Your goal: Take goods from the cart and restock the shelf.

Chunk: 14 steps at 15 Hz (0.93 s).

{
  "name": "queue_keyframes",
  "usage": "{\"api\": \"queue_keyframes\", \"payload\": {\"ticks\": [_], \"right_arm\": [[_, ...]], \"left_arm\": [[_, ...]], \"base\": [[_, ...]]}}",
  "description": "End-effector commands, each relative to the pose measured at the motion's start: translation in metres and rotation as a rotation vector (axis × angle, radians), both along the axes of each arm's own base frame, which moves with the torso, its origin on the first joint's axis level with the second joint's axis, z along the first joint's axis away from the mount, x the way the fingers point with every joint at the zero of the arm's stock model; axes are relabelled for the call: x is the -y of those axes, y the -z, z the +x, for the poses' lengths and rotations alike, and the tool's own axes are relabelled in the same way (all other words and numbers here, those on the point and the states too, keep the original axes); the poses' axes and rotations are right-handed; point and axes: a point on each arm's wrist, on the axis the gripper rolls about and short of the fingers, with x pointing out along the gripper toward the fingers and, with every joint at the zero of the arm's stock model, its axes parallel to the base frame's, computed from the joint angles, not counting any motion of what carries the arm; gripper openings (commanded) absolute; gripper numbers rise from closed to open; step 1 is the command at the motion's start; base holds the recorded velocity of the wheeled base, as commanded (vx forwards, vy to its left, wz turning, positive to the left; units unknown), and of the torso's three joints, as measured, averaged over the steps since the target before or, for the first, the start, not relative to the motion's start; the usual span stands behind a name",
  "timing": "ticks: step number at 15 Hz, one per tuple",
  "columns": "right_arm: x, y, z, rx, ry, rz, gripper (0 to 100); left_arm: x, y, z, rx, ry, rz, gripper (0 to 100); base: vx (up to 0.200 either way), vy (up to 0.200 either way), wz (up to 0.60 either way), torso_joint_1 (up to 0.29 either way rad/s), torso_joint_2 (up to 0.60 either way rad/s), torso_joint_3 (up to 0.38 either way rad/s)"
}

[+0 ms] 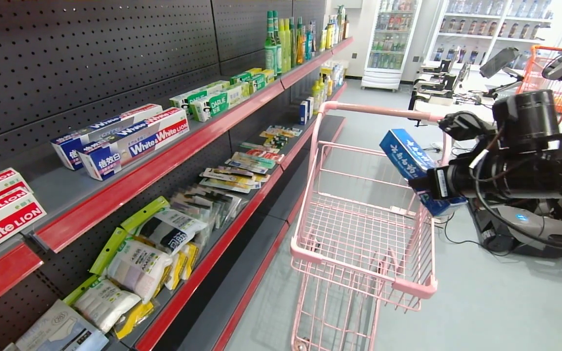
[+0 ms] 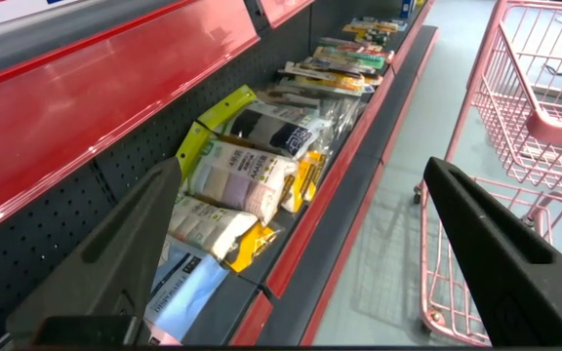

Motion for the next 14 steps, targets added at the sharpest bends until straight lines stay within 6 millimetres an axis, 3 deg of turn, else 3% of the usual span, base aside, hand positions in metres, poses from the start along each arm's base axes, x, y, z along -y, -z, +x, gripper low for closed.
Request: {"api": "queue_keyframes", "payload": {"ticks": [1,2,3,4,6,14], "right_arm": [[0.010,-0.021,-0.068,0.083,0.013,0.012,0],[0.018,-0.024,-0.101,0.121,0.014,0.012,0],[0.020,-0.024,-0.111,0.132,0.014,0.011,0],[0.028,-0.019,-0.140,0.166,0.009,-0.013,0],[0.038,-0.014,-0.170,0.218,0.023,-0.046,0],[0.050,-0.003,-0.179,0.206,0.107,-0.098,0]], "left_arm": [[0.000,0.000,0.000,-0.001,-0.001,0.000,100],[0.000,0.000,0.000,-0.001,-0.001,0.000,100],[0.000,0.000,0.000,-0.001,-0.001,0.000,100],[0.000,0.000,0.000,-0.001,-0.001,0.000,100],[0.000,0.000,0.000,-0.001,-0.001,0.000,100],[0.000,0.000,0.000,-0.001,-0.001,0.000,100]], "base": [[0.000,0.000,0.00,0.000,0.00,0.000],[0.000,0.000,0.00,0.000,0.00,0.000],[0.000,0.000,0.00,0.000,0.00,0.000],[0.000,0.000,0.00,0.000,0.00,0.000],[0.000,0.000,0.00,0.000,0.00,0.000],[0.000,0.000,0.00,0.000,0.00,0.000]]}}
